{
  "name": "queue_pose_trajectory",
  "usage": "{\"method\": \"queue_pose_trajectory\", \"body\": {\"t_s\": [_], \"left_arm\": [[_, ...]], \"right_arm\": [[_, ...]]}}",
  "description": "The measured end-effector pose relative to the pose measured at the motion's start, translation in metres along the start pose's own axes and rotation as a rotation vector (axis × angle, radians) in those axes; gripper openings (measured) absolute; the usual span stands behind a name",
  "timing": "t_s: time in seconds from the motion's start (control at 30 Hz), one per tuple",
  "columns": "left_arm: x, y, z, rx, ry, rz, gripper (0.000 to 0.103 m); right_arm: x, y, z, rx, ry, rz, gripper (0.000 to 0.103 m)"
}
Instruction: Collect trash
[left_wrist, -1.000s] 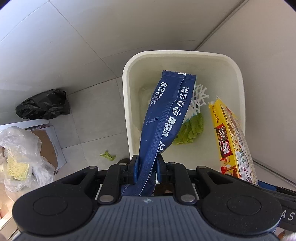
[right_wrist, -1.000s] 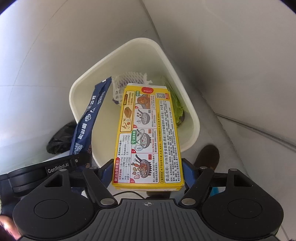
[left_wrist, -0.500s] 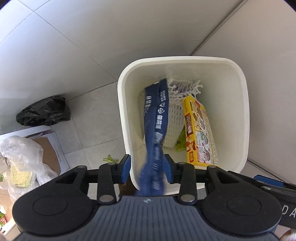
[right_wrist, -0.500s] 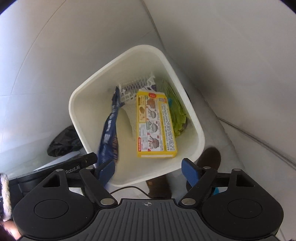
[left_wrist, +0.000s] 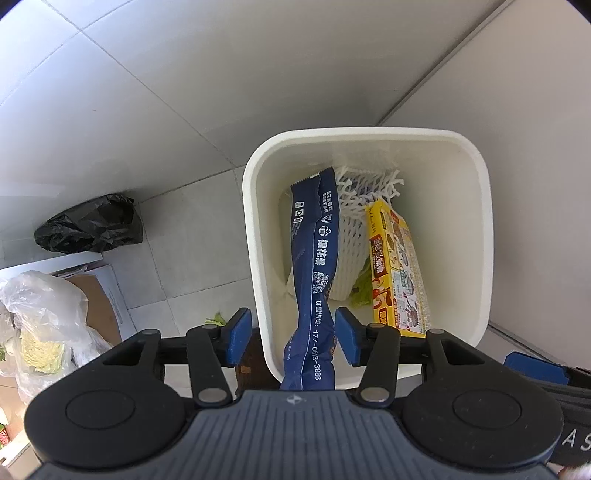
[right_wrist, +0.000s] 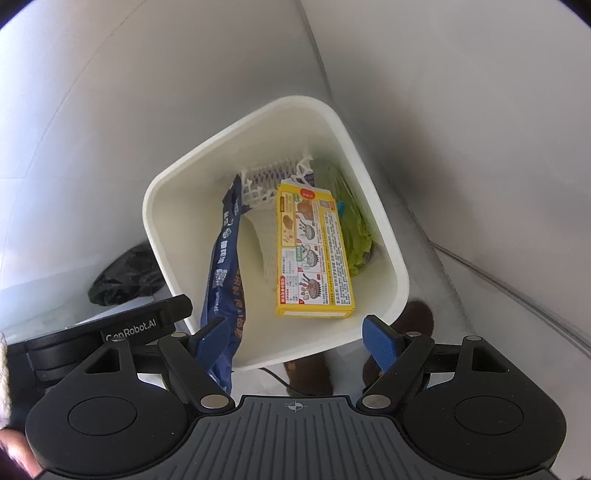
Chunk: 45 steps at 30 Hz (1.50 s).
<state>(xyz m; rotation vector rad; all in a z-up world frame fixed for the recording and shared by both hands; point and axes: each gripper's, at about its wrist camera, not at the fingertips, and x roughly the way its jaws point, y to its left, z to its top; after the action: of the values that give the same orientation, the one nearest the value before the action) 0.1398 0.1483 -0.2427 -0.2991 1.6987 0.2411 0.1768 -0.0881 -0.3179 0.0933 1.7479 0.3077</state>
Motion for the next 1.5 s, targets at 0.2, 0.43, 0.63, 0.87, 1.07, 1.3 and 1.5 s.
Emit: {"method": "queue_pose_trajectory", "body": {"t_s": [0.2,0.43,0.63,0.87,1.07,1.3,1.5], "left_arm": [[-0.011,0.003,-0.004,0.010,-0.029,-0.014,0.051],[-0.023,0.006,-0.018,0.030,-0.067,-0.014,0.061],[-0.035,0.012,-0.034,0.041,-0.101,-0.025,0.072],[-0.054,0.017,-0.054,0.066,-0.151,-0.040,0.086],[-0.075,0.019,-0.070,0.095,-0.220,-0.049,0.093],[-0.110,0.017,-0.090,0.131,-0.326,-0.061,0.099],[-0.144,0.010,-0.106,0.154,-0.407,-0.063,0.102]], "right_arm": [[-0.011,0.003,-0.006,-0.013,-0.028,-0.008,0.081],[-0.028,0.007,-0.024,-0.048,-0.070,-0.009,0.085],[-0.041,0.010,-0.045,-0.075,-0.111,-0.014,0.085],[-0.059,0.015,-0.072,-0.105,-0.186,-0.020,0.086],[-0.080,0.019,-0.095,-0.141,-0.264,-0.030,0.088],[-0.117,0.024,-0.122,-0.179,-0.390,-0.038,0.091],[-0.157,0.022,-0.147,-0.177,-0.513,-0.052,0.094]]}}
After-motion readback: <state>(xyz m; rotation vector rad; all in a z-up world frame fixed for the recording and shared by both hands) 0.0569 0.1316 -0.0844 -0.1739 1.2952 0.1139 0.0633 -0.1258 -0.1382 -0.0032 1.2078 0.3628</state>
